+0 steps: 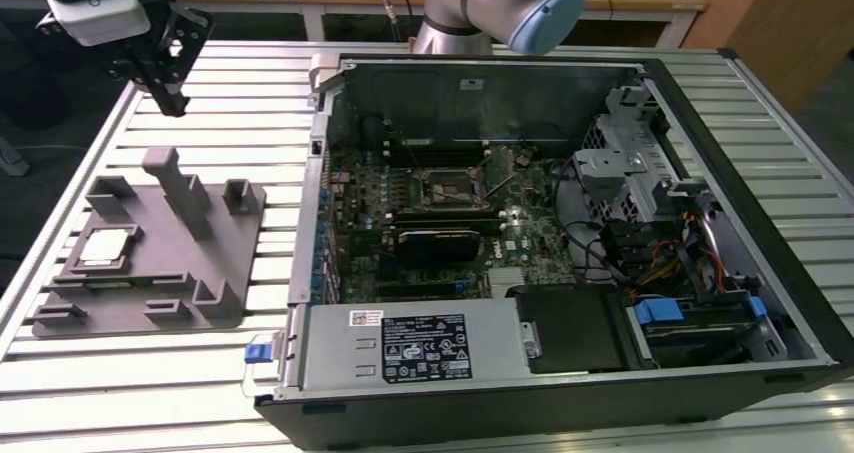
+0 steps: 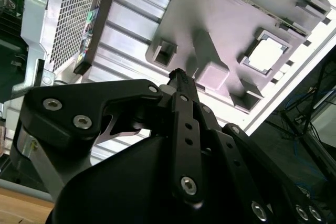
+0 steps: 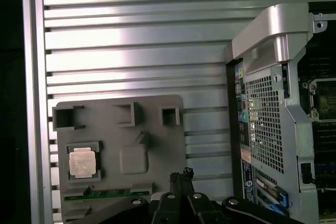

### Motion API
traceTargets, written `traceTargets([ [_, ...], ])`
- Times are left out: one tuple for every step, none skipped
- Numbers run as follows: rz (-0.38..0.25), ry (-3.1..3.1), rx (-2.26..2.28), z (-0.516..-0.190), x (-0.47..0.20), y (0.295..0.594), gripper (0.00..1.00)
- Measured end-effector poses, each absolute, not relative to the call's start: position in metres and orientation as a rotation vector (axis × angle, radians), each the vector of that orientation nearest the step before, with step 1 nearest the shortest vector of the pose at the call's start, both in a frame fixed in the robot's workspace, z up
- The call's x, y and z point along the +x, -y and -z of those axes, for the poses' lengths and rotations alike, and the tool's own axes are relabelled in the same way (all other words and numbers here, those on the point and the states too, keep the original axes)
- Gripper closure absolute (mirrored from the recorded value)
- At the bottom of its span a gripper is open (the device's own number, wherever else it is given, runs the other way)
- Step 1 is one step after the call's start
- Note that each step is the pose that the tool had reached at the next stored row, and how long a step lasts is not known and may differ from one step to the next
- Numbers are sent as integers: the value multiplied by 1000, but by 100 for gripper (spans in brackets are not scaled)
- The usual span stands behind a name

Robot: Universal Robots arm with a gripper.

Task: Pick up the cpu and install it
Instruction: 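Reach for the cpu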

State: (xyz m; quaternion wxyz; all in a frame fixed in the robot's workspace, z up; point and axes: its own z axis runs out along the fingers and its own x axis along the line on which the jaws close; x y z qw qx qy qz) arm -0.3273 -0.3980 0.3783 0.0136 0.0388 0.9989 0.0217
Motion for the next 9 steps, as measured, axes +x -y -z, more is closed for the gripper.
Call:
traceTargets([
  [-68, -3111, 121, -378, -329, 398, 89],
  [-68, -3111, 121, -378, -330, 398, 89],
  [-68, -3111, 121, -377, -331, 398, 89],
  [-68, -3111, 121, -377, -332, 398, 89],
  [-68, -3111, 121, -377, -333, 398, 89],
  [-68, -3111, 121, -376, -334, 398, 89],
  [-68, -3111, 121, -376, -334, 398, 89],
  [-68, -3111, 121, -376, -335, 398, 89],
  [-68, -3111, 121, -375, -336, 398, 89],
])
